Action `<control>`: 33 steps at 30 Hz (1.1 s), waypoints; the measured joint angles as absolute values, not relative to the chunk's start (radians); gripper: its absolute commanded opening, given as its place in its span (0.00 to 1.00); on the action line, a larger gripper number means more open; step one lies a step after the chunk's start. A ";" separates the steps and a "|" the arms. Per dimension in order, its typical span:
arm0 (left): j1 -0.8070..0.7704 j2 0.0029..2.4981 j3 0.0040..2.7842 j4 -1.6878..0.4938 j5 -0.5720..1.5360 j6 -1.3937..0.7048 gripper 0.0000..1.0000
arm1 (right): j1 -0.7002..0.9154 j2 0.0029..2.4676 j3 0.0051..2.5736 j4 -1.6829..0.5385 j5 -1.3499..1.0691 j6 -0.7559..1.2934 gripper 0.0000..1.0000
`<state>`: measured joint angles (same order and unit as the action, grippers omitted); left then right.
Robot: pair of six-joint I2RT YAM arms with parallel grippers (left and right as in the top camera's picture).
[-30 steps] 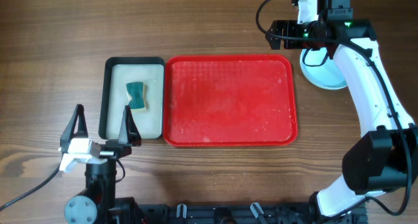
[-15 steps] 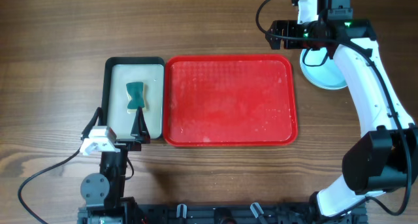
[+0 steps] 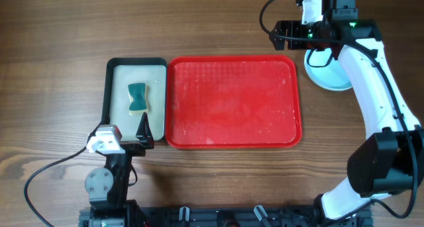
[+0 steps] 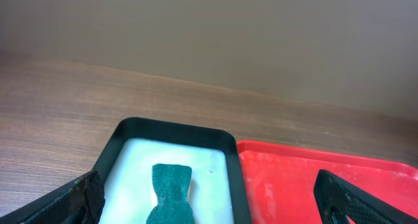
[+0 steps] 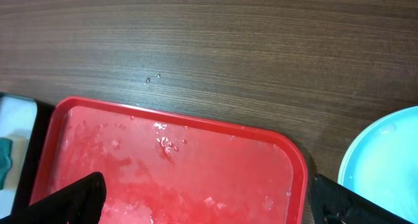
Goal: Clean dirty plates on tray and stack at the side
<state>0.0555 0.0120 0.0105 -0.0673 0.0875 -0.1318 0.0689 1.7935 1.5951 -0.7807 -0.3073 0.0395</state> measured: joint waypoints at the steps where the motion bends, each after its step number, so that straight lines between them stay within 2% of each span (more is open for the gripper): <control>1: 0.056 0.012 0.010 -0.068 0.088 -0.132 1.00 | 0.069 1.794 1.595 -0.781 -0.307 0.039 1.00; 26: 0.056 0.012 0.010 -0.067 0.088 -0.132 1.00 | 0.069 1.792 1.595 -0.781 -0.307 0.039 1.00; 29: 0.056 0.012 0.010 -0.067 0.088 -0.132 1.00 | 0.073 1.720 1.594 -0.783 -0.307 0.039 1.00; 33: 0.056 0.012 0.010 -0.067 0.088 -0.131 1.00 | 0.084 1.393 1.595 -0.778 -0.294 0.039 1.00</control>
